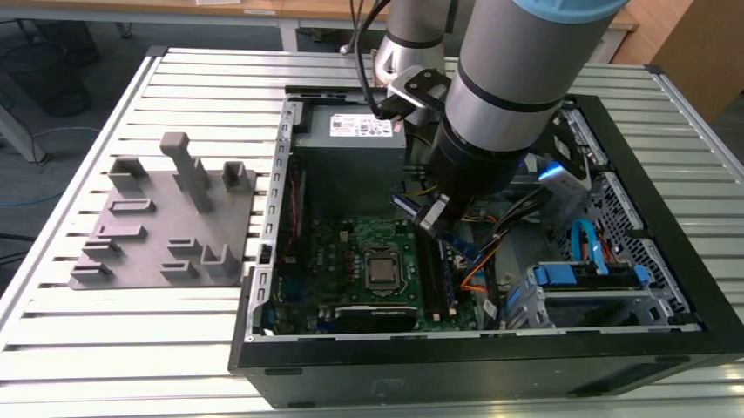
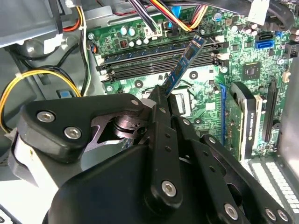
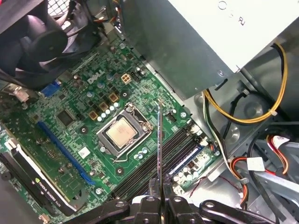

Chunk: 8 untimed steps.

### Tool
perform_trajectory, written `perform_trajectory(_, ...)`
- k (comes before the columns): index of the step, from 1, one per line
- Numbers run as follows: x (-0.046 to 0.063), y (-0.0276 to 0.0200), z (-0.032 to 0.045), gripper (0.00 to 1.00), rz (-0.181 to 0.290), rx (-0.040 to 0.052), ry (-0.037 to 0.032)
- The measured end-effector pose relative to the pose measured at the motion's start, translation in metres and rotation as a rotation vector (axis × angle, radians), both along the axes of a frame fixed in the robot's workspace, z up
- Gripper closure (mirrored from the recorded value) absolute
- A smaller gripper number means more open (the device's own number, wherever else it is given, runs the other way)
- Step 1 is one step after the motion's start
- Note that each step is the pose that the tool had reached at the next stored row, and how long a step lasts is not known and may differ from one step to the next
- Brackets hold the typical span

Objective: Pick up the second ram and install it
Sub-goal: 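Insert the second ram into the second slot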

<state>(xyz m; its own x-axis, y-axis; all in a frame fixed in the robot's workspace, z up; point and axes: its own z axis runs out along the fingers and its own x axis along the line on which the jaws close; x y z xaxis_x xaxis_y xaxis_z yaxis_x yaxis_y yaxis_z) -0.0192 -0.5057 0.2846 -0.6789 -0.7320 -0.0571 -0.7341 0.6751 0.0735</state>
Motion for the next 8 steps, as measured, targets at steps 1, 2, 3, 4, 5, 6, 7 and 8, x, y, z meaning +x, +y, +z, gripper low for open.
perform_trajectory(1,0.0000,0.0000,0.0000,0.86,-0.007,-0.0001,0.0000)
perform_trajectory(2,0.0000,0.0000,0.0000,0.86,-0.014,0.0000,0.0000)
perform_trajectory(3,0.0000,0.0000,0.0000,0.86,-0.021,-0.0001,0.0000)
perform_trajectory(4,0.0000,0.0000,-0.0001,0.86,-0.028,0.0000,0.0000)
perform_trajectory(5,0.0000,0.0000,-0.0001,0.86,-0.035,-0.0001,0.0000)
perform_trajectory(6,0.0000,0.0000,-0.0001,0.86,-0.041,-0.0001,0.0000)
perform_trajectory(7,0.0000,0.0000,-0.0001,0.86,-0.048,-0.0001,0.0000)
perform_trajectory(8,0.0000,0.0000,-0.0002,0.86,-0.055,0.0000,0.0000)
